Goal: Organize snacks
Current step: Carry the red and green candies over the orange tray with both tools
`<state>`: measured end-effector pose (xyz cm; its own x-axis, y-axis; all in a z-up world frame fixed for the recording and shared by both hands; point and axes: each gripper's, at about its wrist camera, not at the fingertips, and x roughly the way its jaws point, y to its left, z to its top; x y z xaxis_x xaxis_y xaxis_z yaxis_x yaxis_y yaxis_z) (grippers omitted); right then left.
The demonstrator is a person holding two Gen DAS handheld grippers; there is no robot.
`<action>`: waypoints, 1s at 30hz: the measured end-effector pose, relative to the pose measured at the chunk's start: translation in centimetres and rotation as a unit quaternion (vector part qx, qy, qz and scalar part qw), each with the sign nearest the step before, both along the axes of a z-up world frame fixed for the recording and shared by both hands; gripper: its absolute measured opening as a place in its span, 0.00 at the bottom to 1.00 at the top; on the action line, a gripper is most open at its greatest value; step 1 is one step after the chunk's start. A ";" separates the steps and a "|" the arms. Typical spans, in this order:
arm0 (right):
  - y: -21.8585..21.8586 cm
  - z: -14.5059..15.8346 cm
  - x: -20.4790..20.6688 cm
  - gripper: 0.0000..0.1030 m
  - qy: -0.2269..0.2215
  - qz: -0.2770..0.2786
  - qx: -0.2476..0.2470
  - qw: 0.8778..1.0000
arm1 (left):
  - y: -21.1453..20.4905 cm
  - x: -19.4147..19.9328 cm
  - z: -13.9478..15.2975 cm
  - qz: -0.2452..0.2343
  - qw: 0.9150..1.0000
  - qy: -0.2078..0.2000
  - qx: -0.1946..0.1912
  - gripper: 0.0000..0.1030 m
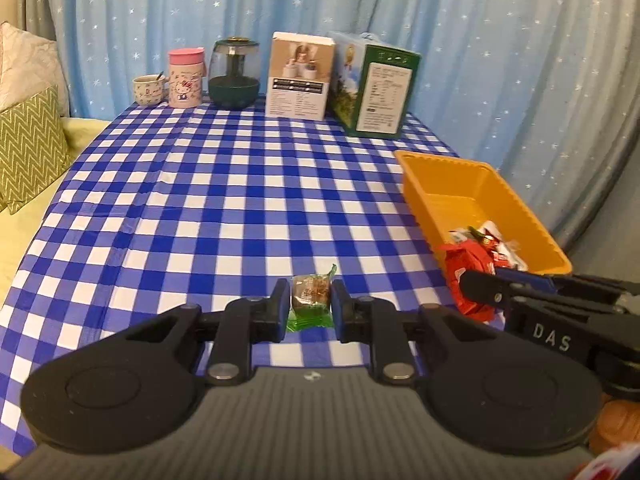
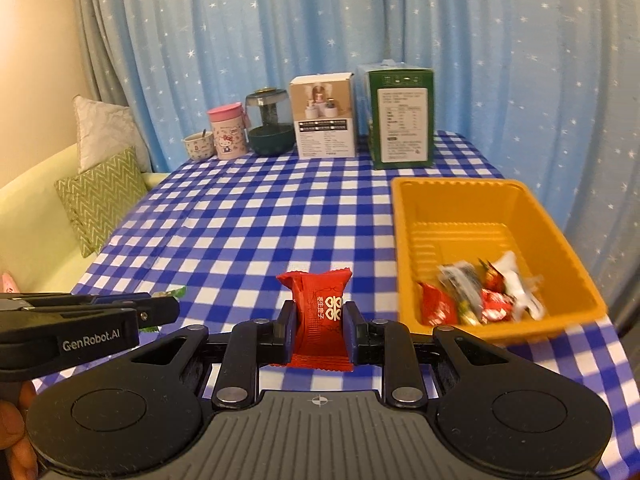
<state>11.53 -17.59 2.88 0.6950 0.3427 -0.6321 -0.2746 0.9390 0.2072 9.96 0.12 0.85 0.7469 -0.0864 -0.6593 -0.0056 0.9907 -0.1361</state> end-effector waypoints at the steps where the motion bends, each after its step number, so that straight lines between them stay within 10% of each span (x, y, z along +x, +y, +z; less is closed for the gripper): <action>1: -0.3 0.1 -0.5 0.24 0.000 -0.003 0.000 1.000 | -0.3 -0.3 0.2 -0.003 1.000 -0.001 -0.002 0.19; 30: -8.4 1.3 -3.7 0.24 0.005 -0.087 -0.004 0.996 | -8.0 -0.3 2.6 -0.074 0.997 -0.022 0.006 0.19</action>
<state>7.87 -25.98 4.22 0.7370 0.2124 -0.6416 -0.1050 0.9738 0.2018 9.68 -7.90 3.45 0.7552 -0.1910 -0.6271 0.1474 0.9816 -0.1215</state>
